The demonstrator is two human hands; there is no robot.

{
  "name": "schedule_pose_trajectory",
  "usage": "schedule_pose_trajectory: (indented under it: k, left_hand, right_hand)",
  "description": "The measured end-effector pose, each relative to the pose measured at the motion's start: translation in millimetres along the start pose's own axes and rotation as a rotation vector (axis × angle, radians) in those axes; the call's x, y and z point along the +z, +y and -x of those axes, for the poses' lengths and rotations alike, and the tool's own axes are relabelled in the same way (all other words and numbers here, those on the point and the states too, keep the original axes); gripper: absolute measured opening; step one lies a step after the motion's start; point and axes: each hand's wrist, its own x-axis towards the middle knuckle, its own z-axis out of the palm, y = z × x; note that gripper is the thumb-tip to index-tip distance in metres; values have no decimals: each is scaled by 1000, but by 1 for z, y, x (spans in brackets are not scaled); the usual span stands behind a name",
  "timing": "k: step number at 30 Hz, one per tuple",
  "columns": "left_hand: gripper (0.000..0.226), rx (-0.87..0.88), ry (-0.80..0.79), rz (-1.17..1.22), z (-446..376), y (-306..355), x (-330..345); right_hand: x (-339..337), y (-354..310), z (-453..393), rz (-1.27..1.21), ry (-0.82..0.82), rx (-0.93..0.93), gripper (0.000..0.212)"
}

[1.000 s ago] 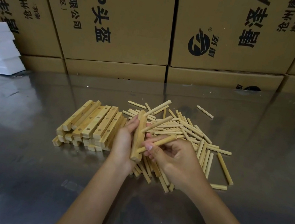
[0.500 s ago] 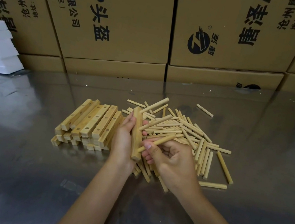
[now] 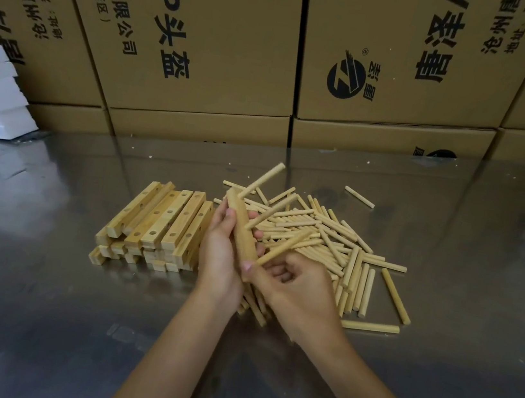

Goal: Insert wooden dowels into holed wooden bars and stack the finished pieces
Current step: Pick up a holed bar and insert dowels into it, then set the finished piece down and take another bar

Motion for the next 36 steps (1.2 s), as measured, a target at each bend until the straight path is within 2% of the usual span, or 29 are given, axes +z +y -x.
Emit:
schedule_pose_trajectory:
  k: [4,8,10,15,19,21,23,25,26,27,29,30,33,36]
  left_hand:
    - [41,-23,-153,-106,3,-3,-1]
    - [47,-14,-157,-346,3,-7,-2]
    - [39,8,-149,-387,1,-6,-4]
    - [25,84,-130,-505,1,-5,-7]
    - [24,179,-115,-649,4,-7,-7]
    - [27,292,-121,-769,8,-7,-7]
    - [28,558,-51,-1039,8,-3,-9]
    - [29,886,126,-1364,5,7,-16]
    - [29,979,234,-1479,3,13,-22]
    - [31,1002,340,-1573,-1,19,-27]
    - [34,887,488,-1744,-8,30,-39]
    - [37,787,511,-1819,-11,33,-44]
    - [48,577,462,-2021,-14,37,-55]
    - [56,560,430,-2118,-16,38,-56]
  right_hand:
    - [-22,0,-13,172,114,-48,21]
    - [-62,6,-34,419,248,-54,15]
    - [-92,13,-45,520,343,9,12]
    - [-160,39,-57,713,619,261,19]
    - [-177,55,-56,757,667,380,23]
    - [-180,58,-56,737,676,411,29]
    - [-181,58,-56,739,678,441,37]
    - [-180,56,-56,738,708,439,43]
    - [-179,54,-55,739,727,426,45]
    - [-177,51,-54,756,741,411,45]
    - [-170,44,-54,818,730,385,40]
    - [-165,40,-54,837,709,368,37]
    - [-142,32,-53,843,613,252,26]
    - [-116,28,-50,873,527,95,33]
